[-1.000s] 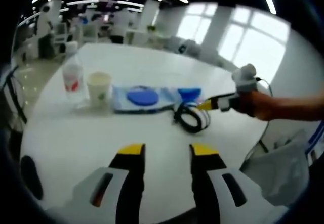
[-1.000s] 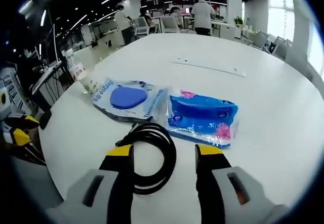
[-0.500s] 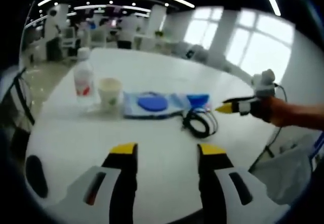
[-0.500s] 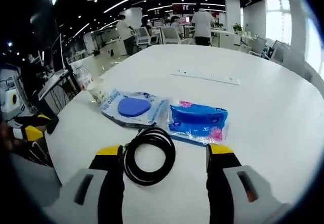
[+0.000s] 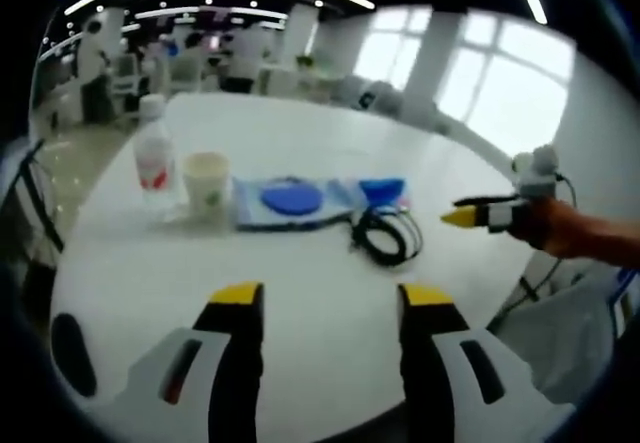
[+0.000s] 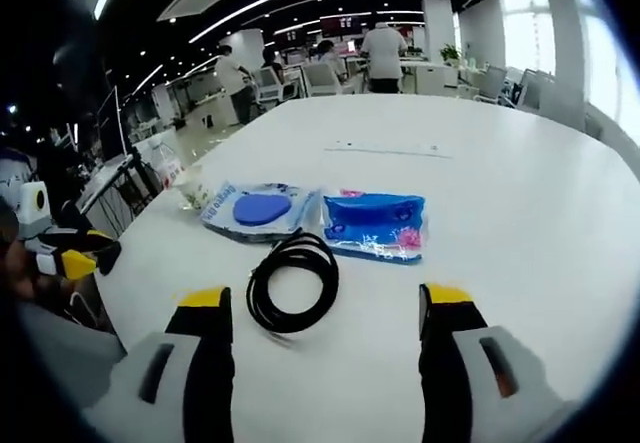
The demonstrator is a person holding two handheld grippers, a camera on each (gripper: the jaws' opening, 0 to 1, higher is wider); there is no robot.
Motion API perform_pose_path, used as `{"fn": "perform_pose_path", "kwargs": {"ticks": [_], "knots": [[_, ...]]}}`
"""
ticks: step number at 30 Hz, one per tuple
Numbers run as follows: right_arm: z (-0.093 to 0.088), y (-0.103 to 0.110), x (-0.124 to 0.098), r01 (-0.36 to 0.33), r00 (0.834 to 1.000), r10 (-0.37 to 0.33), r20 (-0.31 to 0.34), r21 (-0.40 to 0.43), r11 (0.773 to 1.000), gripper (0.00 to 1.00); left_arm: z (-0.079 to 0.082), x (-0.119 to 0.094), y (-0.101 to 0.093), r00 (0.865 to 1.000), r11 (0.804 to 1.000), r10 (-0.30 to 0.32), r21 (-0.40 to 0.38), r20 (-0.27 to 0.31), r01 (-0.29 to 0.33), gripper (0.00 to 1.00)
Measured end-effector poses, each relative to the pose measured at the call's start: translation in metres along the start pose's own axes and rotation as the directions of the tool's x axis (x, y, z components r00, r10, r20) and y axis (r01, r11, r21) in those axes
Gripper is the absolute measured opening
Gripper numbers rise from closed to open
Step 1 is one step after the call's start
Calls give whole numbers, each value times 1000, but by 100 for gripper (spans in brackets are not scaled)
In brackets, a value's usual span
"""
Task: Arrange the tabletop items into an orderly group along one side of the table until the central work area is clear of visible clutter.
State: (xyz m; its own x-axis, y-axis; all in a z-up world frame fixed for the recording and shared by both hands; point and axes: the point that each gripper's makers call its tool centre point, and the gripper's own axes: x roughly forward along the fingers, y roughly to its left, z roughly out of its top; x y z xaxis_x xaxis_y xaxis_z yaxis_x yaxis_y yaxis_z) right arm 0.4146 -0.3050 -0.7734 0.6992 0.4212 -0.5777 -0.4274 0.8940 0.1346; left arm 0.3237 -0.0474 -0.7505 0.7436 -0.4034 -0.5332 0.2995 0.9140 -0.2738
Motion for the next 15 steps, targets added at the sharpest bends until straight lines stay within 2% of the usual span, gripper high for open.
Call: {"fn": "perform_pose_path", "kwargs": {"ticks": [4, 7, 15], "knots": [[0, 2, -8, -21, 1000, 21, 6, -37, 999, 84, -1, -3, 0, 1000, 1000, -5, 4, -9, 5, 52], [-1, 1, -16, -26, 999, 26, 27, -8, 1000, 84, -1, -10, -1, 1000, 1000, -6, 6, -13, 6, 53], [-21, 11, -39, -18, 1000, 18, 17, -10, 1000, 84, -2, -29, -7, 1000, 998, -7, 59, -28, 9, 53]]}}
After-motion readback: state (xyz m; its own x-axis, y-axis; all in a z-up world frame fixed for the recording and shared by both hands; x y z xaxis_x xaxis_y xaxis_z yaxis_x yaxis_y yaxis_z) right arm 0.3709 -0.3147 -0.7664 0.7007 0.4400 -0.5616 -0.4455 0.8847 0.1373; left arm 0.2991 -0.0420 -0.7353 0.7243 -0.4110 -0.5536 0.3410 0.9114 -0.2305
